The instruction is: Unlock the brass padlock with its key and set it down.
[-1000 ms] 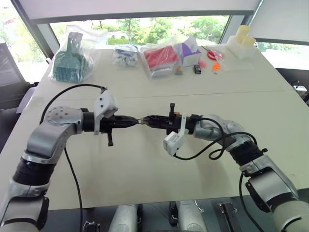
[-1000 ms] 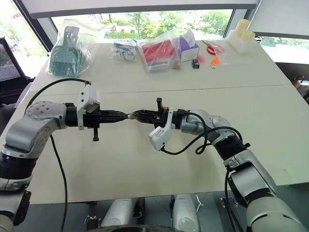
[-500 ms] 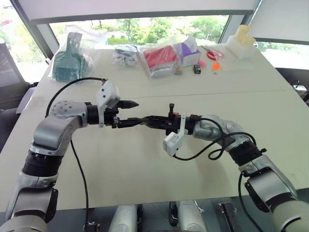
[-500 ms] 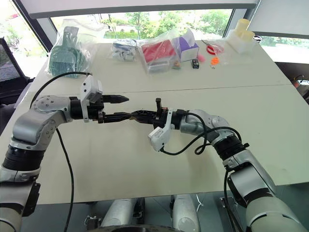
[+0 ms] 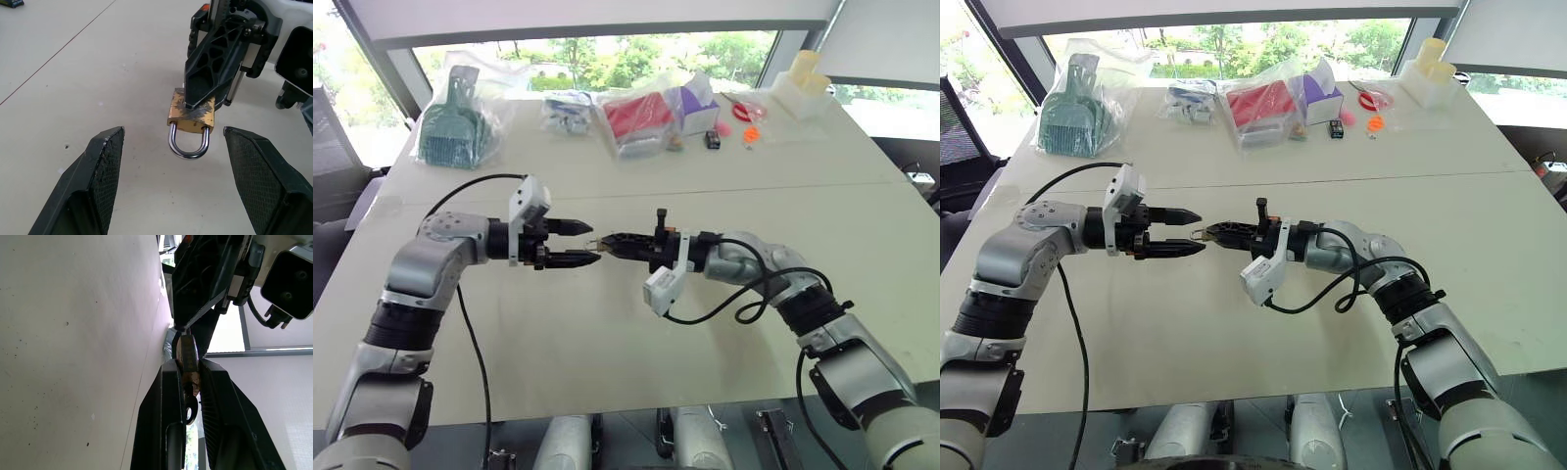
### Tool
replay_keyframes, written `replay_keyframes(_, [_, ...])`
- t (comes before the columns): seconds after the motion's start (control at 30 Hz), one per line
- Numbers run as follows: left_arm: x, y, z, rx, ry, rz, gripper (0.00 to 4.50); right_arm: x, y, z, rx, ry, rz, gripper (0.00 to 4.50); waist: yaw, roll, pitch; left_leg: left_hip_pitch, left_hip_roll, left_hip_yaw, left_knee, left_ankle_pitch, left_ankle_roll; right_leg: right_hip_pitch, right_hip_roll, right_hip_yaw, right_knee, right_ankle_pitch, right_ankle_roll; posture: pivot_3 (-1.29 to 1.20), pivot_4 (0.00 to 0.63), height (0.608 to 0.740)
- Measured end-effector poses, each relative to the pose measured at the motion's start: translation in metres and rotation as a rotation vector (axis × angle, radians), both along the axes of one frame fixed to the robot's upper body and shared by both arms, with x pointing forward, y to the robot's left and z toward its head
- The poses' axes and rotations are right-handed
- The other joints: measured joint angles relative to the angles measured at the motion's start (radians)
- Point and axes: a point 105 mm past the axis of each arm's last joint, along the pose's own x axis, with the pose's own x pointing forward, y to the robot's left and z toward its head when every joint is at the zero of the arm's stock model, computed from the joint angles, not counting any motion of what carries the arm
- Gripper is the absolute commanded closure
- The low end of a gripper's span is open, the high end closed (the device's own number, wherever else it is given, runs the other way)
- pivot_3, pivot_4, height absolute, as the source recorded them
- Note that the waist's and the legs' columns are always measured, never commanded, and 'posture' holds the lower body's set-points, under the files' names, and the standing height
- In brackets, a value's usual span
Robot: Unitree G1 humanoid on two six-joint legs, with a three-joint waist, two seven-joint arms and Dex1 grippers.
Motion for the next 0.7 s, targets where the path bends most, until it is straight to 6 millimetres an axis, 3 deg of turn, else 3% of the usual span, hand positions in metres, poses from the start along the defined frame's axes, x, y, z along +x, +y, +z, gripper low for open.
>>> replay_keyframes(0.6, [0.0026, -0.0094, 0.0027, -0.021, -0.004, -0.026, 1.16, 0.0001, 0.0, 0.0001, 0.0, 0.0, -0.001, 4.5, -0.001, 0.0, 0.0, 0.0, 0.0, 0.0, 0.0, 0.0, 0.0, 0.0, 0.0, 0.0, 0.0, 0.0, 0.0, 0.0, 0.15, 0.74])
replay_keyframes(0.7, [0.0024, -0.0098, 0.0015, -0.015, -0.001, -0.028, 1.99, 0.0001, 0.0, 0.0001, 0.0, 0.0, -0.001, 4.5, 0.0, 0.0, 0.0, 0.0, 0.0, 0.0, 0.0, 0.0, 0.0, 0.0, 0.0, 0.0, 0.0, 0.0, 0.0, 0.0, 0.15, 0.74])
